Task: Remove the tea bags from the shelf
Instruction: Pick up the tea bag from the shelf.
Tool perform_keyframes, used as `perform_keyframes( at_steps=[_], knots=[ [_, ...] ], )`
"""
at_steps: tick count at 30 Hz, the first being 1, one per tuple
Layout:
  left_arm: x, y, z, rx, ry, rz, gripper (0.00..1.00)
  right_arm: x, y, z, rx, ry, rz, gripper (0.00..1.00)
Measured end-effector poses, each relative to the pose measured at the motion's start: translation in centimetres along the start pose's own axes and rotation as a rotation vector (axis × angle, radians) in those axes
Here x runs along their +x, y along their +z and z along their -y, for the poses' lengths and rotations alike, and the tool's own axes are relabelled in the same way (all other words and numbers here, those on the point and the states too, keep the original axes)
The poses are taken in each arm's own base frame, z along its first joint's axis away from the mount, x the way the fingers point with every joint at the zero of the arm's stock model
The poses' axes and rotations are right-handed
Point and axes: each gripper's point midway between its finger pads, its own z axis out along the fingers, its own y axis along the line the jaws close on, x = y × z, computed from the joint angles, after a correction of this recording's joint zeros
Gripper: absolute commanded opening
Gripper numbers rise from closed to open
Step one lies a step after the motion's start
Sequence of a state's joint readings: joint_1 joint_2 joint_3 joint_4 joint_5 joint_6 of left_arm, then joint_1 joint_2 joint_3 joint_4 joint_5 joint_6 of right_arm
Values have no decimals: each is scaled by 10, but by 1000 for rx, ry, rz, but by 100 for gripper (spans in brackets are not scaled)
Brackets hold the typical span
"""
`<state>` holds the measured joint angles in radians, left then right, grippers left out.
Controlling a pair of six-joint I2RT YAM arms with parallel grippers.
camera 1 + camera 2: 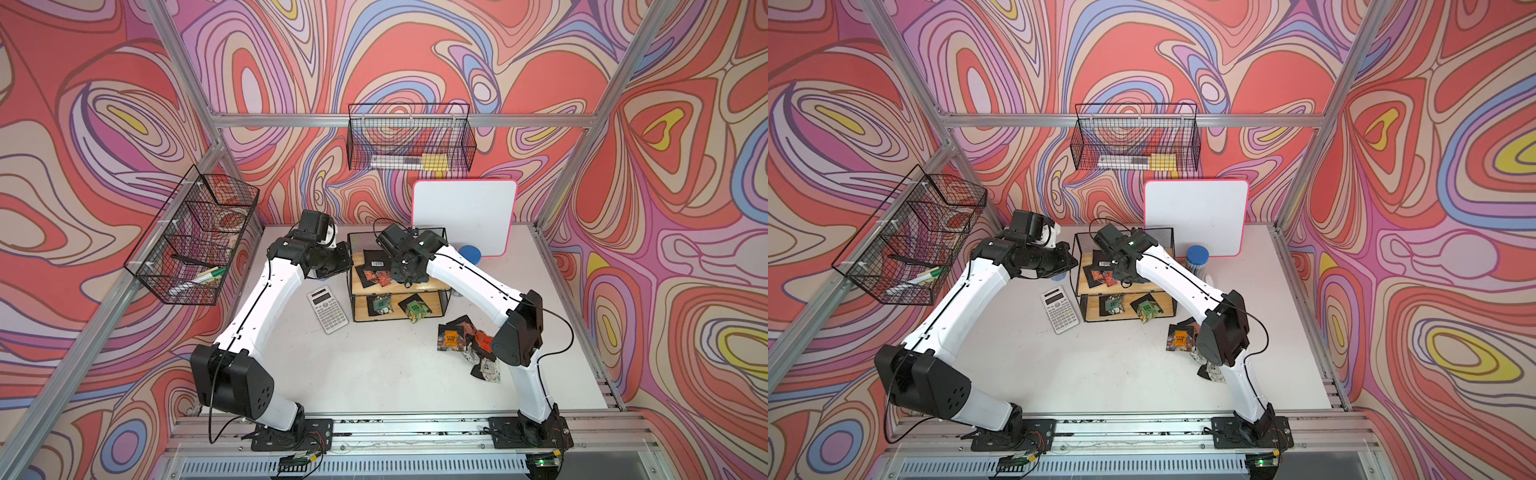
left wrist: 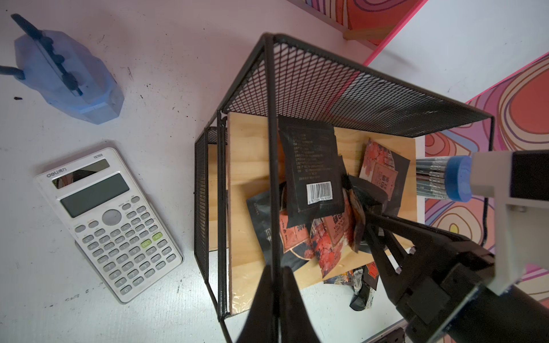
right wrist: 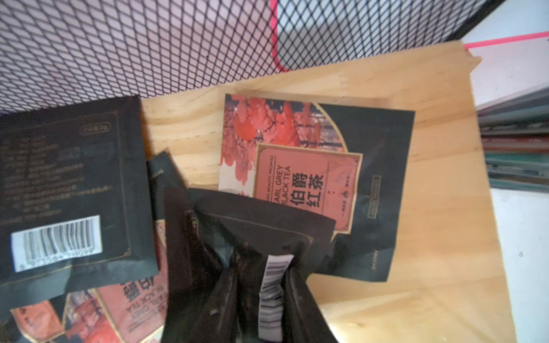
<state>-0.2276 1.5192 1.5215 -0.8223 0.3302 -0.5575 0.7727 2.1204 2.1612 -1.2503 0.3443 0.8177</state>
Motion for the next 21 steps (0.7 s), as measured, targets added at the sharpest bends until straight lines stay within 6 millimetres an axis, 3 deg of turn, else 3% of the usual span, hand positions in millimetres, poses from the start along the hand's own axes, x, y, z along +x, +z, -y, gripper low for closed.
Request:
perform_keyframes(
  at_steps=[12,21],
  knots=[
    [-1,0,1,1,0,2,0,-5,-5,1,-9,9,-1,7],
    [-1,0,1,1,0,2,0,-25,-31,-3,-71,22,66,4]
  ],
)
